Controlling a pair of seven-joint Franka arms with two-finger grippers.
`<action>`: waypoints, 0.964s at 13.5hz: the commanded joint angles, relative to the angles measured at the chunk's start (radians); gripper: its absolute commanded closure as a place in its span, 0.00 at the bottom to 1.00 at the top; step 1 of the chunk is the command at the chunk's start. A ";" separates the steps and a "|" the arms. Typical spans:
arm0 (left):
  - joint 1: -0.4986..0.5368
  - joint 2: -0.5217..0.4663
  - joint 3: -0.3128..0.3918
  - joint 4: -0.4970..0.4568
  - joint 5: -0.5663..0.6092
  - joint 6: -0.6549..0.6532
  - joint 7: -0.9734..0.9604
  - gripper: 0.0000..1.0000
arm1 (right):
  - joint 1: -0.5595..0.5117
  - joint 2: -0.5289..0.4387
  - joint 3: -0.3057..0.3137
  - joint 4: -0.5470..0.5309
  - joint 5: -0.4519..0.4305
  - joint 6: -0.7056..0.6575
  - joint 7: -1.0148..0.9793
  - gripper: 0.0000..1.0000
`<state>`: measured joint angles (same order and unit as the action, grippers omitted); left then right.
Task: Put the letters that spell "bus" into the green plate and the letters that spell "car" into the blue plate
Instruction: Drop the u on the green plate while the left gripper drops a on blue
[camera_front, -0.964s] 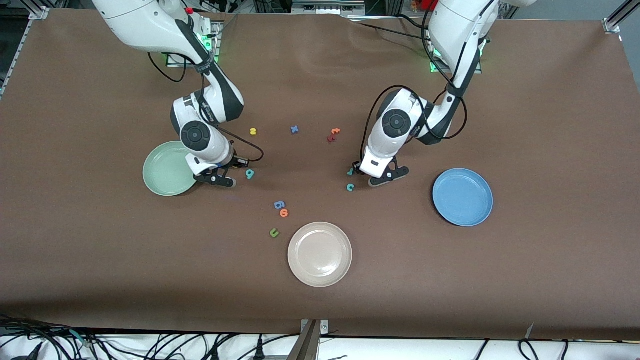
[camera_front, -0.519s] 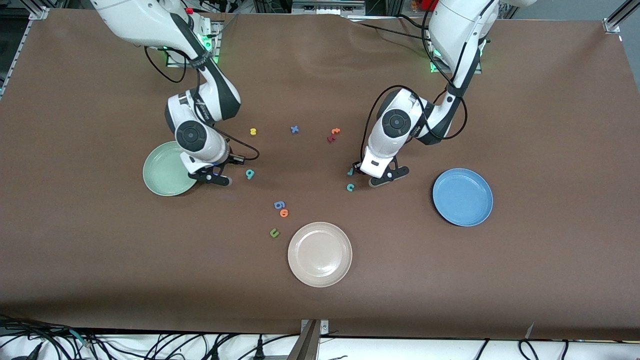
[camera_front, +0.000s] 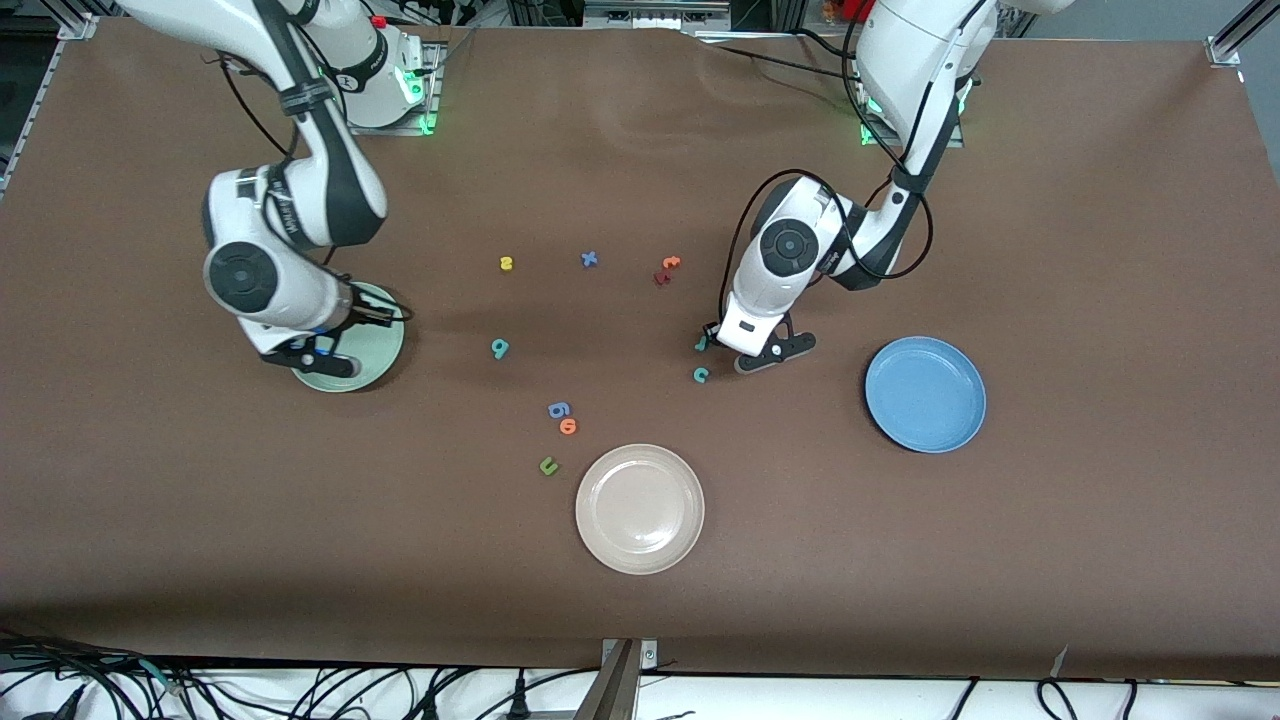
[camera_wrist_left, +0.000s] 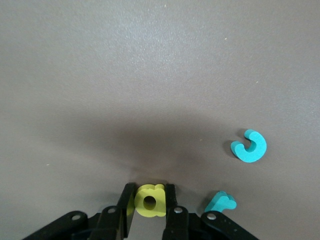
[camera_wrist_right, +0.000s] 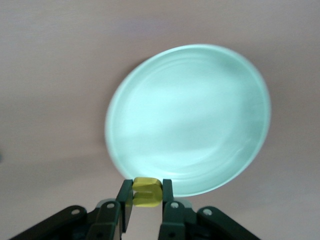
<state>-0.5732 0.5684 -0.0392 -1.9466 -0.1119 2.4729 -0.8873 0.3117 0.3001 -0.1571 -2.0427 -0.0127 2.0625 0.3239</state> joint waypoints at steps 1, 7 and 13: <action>0.028 0.004 0.012 0.110 0.060 -0.146 0.054 0.92 | -0.009 0.030 -0.053 -0.001 0.014 0.001 -0.121 0.90; 0.223 -0.045 0.015 0.169 0.080 -0.293 0.478 0.92 | -0.112 0.142 -0.058 -0.001 0.013 0.120 -0.279 0.90; 0.412 -0.071 0.013 0.164 0.080 -0.367 0.775 0.85 | -0.121 0.156 -0.051 -0.001 0.028 0.127 -0.286 0.01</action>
<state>-0.2049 0.5148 -0.0136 -1.7722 -0.0495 2.1368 -0.1867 0.1961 0.4621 -0.2140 -2.0466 -0.0060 2.1935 0.0605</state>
